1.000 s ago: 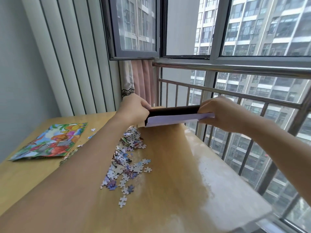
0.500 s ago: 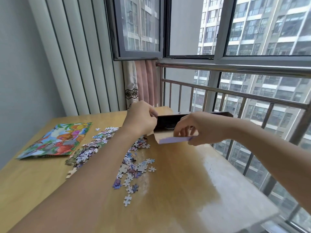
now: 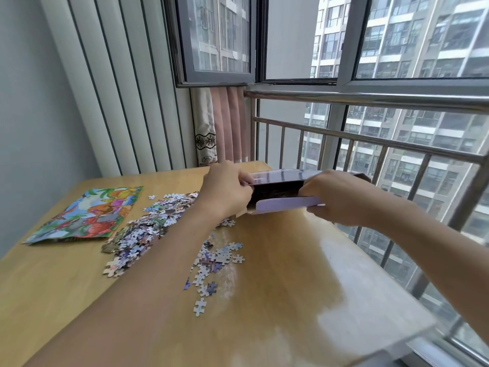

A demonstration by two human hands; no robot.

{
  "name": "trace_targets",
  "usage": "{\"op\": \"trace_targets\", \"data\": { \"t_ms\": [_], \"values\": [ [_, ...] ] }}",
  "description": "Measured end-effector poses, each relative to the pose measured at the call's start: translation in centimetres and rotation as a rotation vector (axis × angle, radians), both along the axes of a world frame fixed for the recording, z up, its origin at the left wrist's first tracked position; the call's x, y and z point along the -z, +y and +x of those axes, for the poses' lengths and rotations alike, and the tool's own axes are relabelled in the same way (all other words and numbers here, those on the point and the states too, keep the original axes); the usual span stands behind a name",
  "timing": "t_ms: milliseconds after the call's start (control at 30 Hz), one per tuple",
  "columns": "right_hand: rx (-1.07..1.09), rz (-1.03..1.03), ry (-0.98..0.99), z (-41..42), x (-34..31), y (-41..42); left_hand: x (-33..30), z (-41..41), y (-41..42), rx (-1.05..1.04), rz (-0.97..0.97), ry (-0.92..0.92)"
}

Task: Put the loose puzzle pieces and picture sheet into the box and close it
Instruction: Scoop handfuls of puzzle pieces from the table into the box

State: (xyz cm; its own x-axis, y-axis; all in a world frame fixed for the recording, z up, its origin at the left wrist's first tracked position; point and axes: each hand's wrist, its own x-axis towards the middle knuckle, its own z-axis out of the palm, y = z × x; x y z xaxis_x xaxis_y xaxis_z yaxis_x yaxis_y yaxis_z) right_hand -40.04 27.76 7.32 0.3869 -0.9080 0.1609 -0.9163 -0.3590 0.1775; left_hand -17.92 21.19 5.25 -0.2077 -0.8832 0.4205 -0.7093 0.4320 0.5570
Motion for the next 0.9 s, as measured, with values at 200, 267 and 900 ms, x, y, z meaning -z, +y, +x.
{"op": "trace_targets", "data": {
  "t_ms": [200, 267, 900],
  "values": [
    [-0.105, -0.513, -0.25, -3.0, 1.2, 0.0, 0.4, 0.0, 0.7, 0.125, -0.011, 0.202],
    [-0.103, -0.594, -0.315, -2.9, 0.5, 0.0, -0.1, 0.1, 0.3, 0.127, -0.024, 0.358],
    [0.094, 0.163, 0.16, -1.4, 6.4, -0.2, 5.8, 1.4, -0.1, 0.35, 0.417, 0.019]
  ]
}}
